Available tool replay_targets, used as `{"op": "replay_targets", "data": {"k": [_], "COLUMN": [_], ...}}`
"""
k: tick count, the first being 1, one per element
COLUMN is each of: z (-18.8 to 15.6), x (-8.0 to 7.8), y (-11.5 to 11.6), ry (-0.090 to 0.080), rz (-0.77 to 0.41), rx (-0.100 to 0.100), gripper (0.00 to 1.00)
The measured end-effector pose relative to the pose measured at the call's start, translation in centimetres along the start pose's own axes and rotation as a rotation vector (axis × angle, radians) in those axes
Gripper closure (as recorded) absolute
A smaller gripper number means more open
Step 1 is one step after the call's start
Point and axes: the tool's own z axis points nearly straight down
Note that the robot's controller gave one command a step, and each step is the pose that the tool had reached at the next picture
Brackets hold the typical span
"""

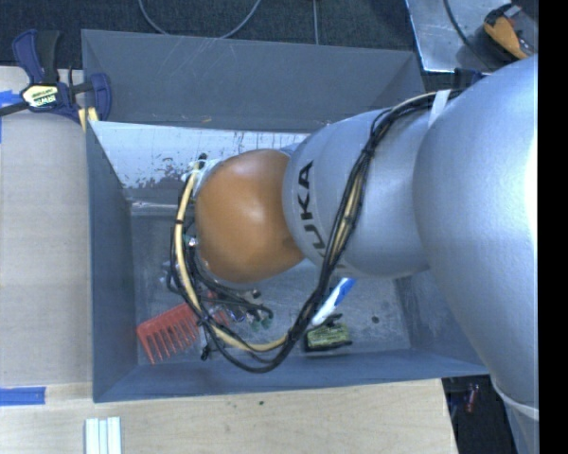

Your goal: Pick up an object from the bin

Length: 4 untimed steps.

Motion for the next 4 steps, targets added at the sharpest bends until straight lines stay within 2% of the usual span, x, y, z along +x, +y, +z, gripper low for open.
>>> {"op": "replay_targets", "data": {"k": [1,2,3,4], "z": [4.2,4.6,4.1,4.1], "x": [-0.1,-0.2,-1.3,-1.3], "y": [0.3,-1.4,1.4,1.4], "ry": [0.01,-0.002,-0.01,-0.01], "rz": [0.007,-0.046,-0.52,-0.52], "rx": [-0.001,0.0,0.014,0.014], "gripper": [0.0,0.0,1.0,1.0]}}
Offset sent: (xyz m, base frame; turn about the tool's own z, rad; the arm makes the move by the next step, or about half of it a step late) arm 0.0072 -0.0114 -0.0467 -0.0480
